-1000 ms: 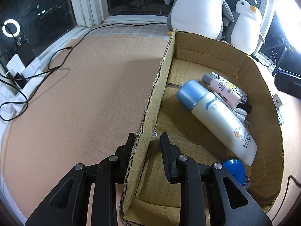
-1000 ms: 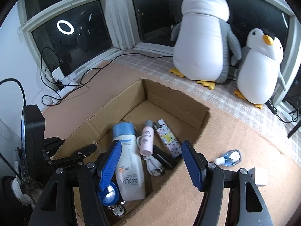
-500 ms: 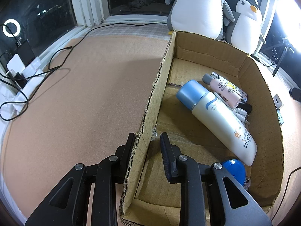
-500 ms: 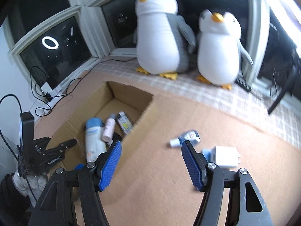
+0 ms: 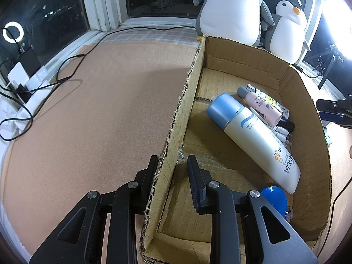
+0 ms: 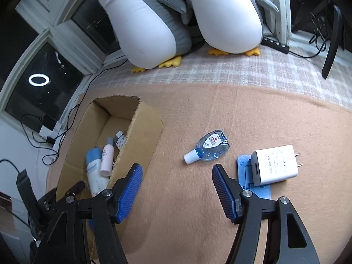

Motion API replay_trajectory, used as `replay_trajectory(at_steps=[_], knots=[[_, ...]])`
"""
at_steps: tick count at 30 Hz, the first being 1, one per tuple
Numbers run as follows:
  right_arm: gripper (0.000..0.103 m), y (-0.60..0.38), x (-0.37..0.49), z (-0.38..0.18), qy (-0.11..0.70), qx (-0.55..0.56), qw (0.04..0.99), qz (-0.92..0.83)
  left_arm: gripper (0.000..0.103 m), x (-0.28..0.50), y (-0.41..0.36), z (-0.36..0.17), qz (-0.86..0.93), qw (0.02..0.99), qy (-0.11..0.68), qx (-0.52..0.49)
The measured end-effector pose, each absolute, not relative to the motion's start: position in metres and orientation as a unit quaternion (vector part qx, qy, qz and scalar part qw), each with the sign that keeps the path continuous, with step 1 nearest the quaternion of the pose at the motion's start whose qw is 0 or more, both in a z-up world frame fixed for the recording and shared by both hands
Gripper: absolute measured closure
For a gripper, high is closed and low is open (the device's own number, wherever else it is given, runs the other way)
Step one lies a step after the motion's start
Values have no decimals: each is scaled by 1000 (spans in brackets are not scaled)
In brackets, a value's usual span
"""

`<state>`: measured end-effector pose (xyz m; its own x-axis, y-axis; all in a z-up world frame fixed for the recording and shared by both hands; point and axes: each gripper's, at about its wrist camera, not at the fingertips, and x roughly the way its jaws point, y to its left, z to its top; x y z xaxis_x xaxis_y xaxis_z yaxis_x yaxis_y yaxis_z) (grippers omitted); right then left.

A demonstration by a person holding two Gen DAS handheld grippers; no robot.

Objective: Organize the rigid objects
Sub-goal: 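Move the right gripper toward the blue sanitizer bottle, then grasp the blue sanitizer bottle with the right gripper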

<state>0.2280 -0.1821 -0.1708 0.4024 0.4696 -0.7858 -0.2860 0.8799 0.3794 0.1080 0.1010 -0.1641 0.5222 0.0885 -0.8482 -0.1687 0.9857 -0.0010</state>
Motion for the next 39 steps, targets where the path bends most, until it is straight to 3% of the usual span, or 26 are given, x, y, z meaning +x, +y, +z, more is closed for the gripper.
replay_trajectory(at_steps=[16, 25, 28, 39], knots=[[57, -178, 261, -193, 531, 104, 823, 172, 78, 108, 103, -164, 70, 871, 483, -46], [63, -158, 267, -191, 511, 14, 845, 157, 78, 109, 103, -164, 70, 871, 484, -47], [75, -152, 265, -192, 500, -29, 853, 146, 78, 109, 103, -164, 70, 871, 483, -47], [76, -164, 250, -189, 490, -10, 856, 164, 78, 110, 104, -164, 70, 871, 483, -46]])
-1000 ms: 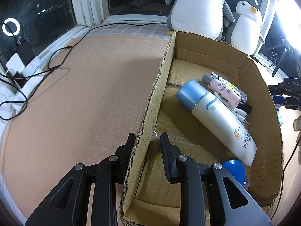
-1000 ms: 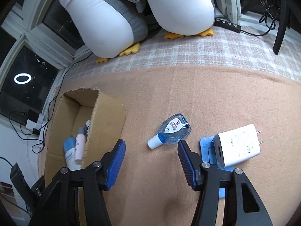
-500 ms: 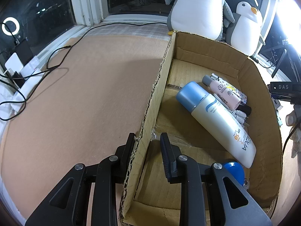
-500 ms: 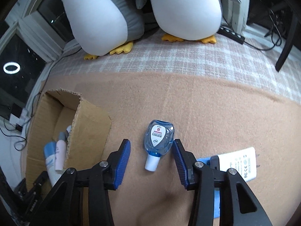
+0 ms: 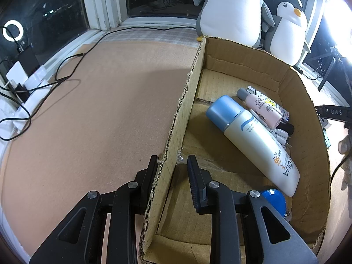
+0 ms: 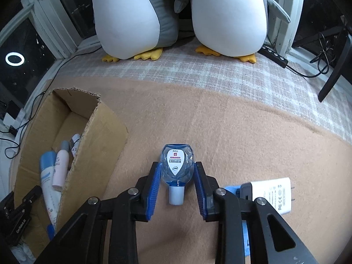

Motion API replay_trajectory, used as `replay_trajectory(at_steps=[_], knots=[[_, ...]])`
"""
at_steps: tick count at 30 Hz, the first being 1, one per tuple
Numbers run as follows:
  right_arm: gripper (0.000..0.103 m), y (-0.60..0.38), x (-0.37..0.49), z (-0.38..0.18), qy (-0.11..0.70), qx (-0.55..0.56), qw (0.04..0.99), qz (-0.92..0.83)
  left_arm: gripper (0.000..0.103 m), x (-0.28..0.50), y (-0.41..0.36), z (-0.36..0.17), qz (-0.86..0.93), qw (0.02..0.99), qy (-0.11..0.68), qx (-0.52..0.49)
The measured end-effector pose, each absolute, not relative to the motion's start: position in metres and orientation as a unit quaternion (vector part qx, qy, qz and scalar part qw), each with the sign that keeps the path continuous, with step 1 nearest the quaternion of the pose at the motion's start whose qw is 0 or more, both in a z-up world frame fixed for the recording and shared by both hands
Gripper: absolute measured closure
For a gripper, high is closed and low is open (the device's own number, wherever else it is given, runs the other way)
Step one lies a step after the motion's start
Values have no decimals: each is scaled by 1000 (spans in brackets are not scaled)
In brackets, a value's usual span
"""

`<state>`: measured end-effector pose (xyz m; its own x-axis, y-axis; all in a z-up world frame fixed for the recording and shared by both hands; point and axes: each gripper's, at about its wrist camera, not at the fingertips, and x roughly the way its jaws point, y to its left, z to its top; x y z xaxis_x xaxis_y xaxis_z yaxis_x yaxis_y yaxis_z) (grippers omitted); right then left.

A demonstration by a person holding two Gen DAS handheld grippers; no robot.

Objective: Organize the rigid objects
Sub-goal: 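Grasp the blue sanitizer bottle with the right gripper, then carry the sanitizer bottle into the box and release it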

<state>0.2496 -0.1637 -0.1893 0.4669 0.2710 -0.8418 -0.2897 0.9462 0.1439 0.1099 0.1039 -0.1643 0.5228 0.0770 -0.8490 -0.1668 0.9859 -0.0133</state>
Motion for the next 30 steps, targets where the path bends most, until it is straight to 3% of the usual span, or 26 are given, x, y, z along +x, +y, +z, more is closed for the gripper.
replay_trajectory(at_steps=[18, 30], knots=[[76, -139, 194, -123, 425, 9, 873, 240, 78, 109, 105, -164, 71, 872, 482, -44], [76, -90, 170, -120, 417, -34, 862, 286, 78, 109, 107, -162, 73, 872, 482, -43]])
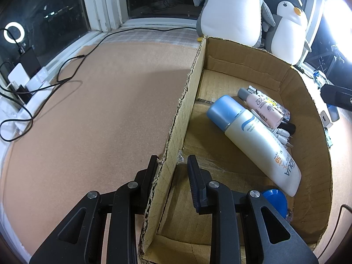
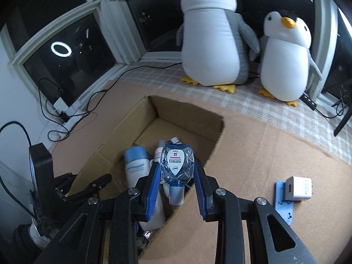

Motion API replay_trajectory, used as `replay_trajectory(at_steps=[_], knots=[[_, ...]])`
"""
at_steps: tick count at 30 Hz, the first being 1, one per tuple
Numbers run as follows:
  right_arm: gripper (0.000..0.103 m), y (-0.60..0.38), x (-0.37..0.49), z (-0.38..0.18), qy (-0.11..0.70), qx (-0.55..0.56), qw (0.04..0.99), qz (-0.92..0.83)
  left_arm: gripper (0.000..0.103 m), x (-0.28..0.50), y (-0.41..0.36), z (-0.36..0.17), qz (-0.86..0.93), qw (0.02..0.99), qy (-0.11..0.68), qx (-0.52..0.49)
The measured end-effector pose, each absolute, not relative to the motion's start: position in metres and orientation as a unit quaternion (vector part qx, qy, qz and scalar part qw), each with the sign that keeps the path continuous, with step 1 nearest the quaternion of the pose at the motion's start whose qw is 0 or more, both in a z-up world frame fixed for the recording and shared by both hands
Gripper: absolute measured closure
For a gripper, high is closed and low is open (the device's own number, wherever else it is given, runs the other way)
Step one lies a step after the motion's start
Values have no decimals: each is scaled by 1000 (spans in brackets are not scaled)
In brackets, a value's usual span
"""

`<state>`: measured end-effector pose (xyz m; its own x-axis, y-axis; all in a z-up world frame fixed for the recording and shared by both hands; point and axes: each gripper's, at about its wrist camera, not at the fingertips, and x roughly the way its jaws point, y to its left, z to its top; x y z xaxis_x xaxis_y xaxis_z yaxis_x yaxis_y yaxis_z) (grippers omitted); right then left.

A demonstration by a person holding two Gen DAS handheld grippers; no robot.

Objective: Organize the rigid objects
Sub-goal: 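Carry the sanitizer bottle into the box and release it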

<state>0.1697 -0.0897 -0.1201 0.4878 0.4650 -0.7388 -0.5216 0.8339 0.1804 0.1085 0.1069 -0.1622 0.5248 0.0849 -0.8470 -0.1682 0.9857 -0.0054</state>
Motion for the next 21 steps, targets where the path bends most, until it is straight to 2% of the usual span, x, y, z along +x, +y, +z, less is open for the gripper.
replay_trajectory(at_steps=[21], knots=[[76, -44, 154, -135, 408, -98, 862, 284, 78, 108, 107, -162, 73, 872, 482, -42]])
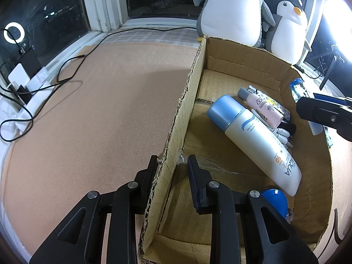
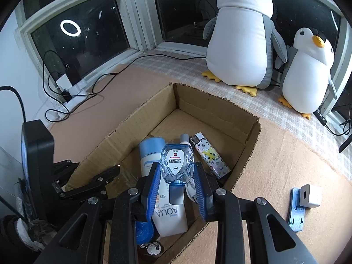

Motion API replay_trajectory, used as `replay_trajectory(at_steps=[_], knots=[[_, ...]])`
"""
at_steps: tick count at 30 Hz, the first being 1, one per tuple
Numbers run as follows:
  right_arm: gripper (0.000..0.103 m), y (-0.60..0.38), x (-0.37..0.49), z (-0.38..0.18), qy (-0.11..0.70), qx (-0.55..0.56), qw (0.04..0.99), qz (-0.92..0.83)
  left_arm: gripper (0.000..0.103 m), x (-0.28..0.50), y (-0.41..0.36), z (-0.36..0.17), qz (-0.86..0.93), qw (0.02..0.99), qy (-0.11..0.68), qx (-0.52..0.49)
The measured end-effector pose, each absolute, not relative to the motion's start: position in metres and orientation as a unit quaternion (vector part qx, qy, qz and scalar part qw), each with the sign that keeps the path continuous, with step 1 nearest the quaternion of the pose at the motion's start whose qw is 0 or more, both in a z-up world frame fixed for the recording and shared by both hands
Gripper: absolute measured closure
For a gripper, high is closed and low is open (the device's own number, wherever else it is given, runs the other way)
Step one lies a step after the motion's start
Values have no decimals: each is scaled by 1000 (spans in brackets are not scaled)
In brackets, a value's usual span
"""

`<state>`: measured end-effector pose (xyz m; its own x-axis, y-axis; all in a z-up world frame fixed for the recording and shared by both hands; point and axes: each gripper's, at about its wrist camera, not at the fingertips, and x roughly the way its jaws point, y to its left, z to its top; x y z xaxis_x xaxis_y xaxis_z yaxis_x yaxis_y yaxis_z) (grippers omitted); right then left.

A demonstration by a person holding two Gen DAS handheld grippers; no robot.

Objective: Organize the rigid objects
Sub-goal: 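Carry the sanitizer bottle into the box and release it, then move the right gripper toward the white USB charger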

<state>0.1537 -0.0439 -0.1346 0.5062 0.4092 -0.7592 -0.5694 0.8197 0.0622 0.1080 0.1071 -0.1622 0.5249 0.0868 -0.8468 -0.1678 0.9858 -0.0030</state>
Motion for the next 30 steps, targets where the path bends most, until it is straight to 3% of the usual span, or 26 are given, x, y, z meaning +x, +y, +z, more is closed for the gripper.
replay_trajectory(at_steps=[22, 26, 30], knots=[[74, -41, 162, -139, 408, -110, 864, 274, 78, 108, 107, -162, 74, 872, 482, -41], [60, -43, 163, -137, 404, -108, 866, 274, 78, 108, 107, -162, 74, 872, 482, -41], [56, -44, 162, -135, 399, -108, 869, 272, 78, 108, 107, -162, 74, 872, 482, -41]])
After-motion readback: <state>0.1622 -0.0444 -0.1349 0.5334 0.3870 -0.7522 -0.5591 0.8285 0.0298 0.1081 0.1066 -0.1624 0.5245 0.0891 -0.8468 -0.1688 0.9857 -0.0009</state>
